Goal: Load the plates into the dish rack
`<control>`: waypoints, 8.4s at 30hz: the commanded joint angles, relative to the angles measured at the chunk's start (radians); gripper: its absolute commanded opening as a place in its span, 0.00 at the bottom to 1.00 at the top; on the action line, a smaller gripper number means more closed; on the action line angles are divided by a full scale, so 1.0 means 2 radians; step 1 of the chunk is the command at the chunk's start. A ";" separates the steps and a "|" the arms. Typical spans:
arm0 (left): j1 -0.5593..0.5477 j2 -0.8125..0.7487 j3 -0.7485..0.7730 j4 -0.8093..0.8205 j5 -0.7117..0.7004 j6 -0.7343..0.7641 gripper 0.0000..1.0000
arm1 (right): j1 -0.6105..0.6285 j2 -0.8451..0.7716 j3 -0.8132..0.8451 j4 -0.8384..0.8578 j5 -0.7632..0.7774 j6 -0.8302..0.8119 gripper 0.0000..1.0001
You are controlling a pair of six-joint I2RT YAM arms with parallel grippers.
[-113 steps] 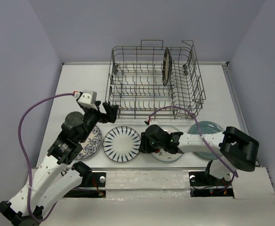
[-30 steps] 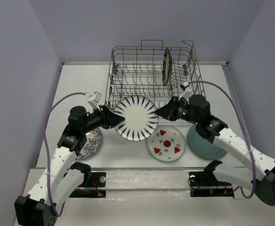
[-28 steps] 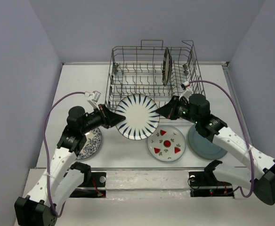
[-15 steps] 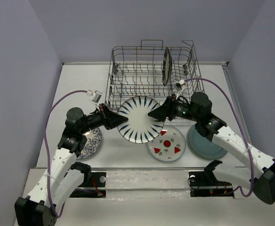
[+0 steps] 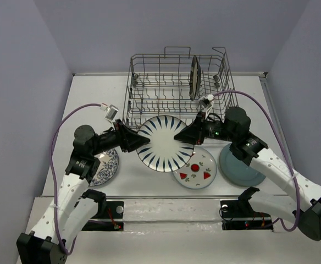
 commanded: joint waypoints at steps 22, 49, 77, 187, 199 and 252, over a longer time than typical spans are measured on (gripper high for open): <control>-0.062 -0.118 0.049 -0.196 -0.416 0.229 0.99 | -0.007 0.290 0.476 -0.143 0.608 -0.181 0.07; -0.120 -0.116 0.051 -0.211 -0.459 0.234 0.99 | -0.007 0.583 0.764 -0.185 0.746 -0.302 0.07; -0.119 -0.101 0.052 -0.209 -0.458 0.235 0.99 | -0.007 0.592 0.640 -0.166 0.711 -0.220 0.43; -0.196 -0.050 -0.016 -0.087 -0.364 0.071 0.06 | -0.007 -0.009 -0.177 0.031 0.143 -0.096 0.86; -0.191 -0.047 0.027 -0.088 -0.361 0.088 0.06 | -0.007 -0.045 -0.198 0.135 -0.015 -0.051 0.31; -0.188 -0.163 0.076 -0.194 -0.580 0.255 0.99 | 0.070 0.620 0.791 -0.059 0.870 -0.361 0.07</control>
